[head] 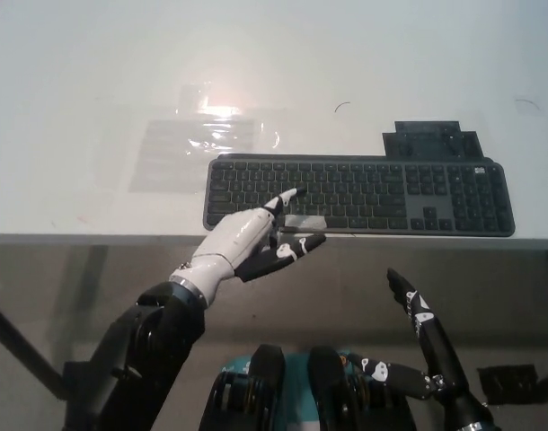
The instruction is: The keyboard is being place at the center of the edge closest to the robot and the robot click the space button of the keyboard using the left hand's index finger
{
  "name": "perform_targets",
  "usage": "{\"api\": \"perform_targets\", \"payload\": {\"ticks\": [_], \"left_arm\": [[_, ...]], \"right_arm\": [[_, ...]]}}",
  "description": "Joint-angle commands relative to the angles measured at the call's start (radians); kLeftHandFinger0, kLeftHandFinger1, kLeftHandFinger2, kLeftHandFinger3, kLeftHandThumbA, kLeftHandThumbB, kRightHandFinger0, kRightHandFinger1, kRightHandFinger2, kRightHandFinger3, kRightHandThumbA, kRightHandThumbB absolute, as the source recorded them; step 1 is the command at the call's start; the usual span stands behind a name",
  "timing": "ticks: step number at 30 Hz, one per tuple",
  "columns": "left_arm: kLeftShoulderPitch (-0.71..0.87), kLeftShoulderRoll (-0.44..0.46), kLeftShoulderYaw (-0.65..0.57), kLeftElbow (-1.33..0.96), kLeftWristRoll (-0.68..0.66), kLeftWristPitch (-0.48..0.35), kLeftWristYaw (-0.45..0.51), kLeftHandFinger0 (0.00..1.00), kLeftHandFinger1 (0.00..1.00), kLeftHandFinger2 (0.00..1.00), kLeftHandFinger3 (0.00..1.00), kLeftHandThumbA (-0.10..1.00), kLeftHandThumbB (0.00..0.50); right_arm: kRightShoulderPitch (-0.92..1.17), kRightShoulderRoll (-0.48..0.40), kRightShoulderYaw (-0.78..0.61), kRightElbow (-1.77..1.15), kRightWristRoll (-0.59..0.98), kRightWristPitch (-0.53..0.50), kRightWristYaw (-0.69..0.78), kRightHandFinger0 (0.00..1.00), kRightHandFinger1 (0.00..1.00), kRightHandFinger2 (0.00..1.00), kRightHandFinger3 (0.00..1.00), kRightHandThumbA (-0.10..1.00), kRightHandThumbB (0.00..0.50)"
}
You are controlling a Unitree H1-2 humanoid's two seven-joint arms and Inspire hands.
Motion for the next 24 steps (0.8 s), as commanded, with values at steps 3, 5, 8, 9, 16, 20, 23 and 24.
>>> {"api": "perform_targets", "payload": {"ticks": [3,5,8,9,16,20,23,24], "left_arm": [[0.005,-0.009,-0.027,-0.002,0.043,-0.009,0.043,0.0,0.11,0.26,1.0,1.0,0.397],[0.008,-0.009,-0.032,0.01,0.046,-0.012,0.047,0.0,0.17,0.3,1.0,1.0,0.393],[0.006,-0.008,-0.039,0.037,0.052,-0.012,0.05,0.02,0.23,0.35,1.0,1.0,0.39],[0.003,-0.008,-0.042,0.047,0.055,-0.011,0.051,0.03,0.25,0.37,1.0,1.0,0.391],[-0.041,-0.005,-0.049,0.188,0.059,-0.035,0.084,0.1,0.29,0.39,1.0,1.0,0.354],[-0.071,0.0,-0.053,0.282,0.062,-0.057,0.112,0.1,0.27,0.34,1.0,1.0,0.356],[-0.093,0.003,-0.052,0.339,0.058,-0.074,0.13,0.1,0.3,0.38,1.0,1.0,0.35],[-0.102,0.004,-0.05,0.361,0.057,-0.08,0.137,0.12,0.32,0.4,1.0,1.0,0.349]], "right_arm": [[-0.017,0.0,-0.001,-0.03,-0.014,-0.055,0.001,1.0,1.0,1.0,1.0,1.0,0.399],[-0.015,0.001,-0.001,-0.032,-0.015,-0.053,0.001,1.0,1.0,1.0,1.0,1.0,0.402],[-0.015,0.002,0.0,-0.03,-0.016,-0.056,0.002,1.0,1.0,1.0,1.0,1.0,0.401],[-0.016,0.001,0.0,-0.03,-0.018,-0.056,0.002,1.0,1.0,1.0,1.0,1.0,0.399],[-0.021,0.0,0.001,-0.028,-0.018,-0.057,0.001,1.0,1.0,1.0,1.0,1.0,0.397],[-0.024,0.0,0.004,-0.026,-0.02,-0.057,0.002,1.0,1.0,1.0,1.0,1.0,0.393],[-0.025,0.0,0.002,-0.027,-0.023,-0.057,0.003,1.0,1.0,1.0,1.0,1.0,0.404],[-0.027,0.001,0.001,-0.025,-0.023,-0.057,0.003,1.0,1.0,1.0,1.0,1.0,0.406]]}}
